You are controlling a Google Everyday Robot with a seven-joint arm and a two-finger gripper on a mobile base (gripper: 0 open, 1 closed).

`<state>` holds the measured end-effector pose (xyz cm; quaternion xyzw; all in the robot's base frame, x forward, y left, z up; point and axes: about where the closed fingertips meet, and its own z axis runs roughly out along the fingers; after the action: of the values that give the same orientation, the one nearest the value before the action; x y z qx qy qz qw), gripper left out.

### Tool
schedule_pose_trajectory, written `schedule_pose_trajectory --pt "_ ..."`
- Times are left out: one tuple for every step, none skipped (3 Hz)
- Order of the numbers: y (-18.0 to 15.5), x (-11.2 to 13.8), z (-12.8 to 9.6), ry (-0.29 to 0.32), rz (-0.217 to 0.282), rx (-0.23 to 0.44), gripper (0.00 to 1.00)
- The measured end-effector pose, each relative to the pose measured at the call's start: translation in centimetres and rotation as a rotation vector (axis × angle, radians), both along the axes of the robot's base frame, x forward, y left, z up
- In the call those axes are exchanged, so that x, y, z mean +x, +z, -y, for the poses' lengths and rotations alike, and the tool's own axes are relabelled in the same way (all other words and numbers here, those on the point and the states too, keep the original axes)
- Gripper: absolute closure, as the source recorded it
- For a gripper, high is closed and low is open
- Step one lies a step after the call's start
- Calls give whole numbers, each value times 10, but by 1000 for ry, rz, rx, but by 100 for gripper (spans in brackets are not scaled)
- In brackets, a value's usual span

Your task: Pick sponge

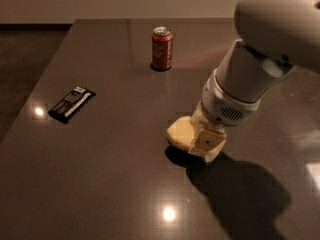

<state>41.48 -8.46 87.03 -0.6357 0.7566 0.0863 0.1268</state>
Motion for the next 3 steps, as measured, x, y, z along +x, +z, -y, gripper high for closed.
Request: schedule_pose_trajectory --pt "35 11 5 8 5 55 100" --pt "74 24 7 34 29 110 100" --pt "111 36 6 77 63 153 100"
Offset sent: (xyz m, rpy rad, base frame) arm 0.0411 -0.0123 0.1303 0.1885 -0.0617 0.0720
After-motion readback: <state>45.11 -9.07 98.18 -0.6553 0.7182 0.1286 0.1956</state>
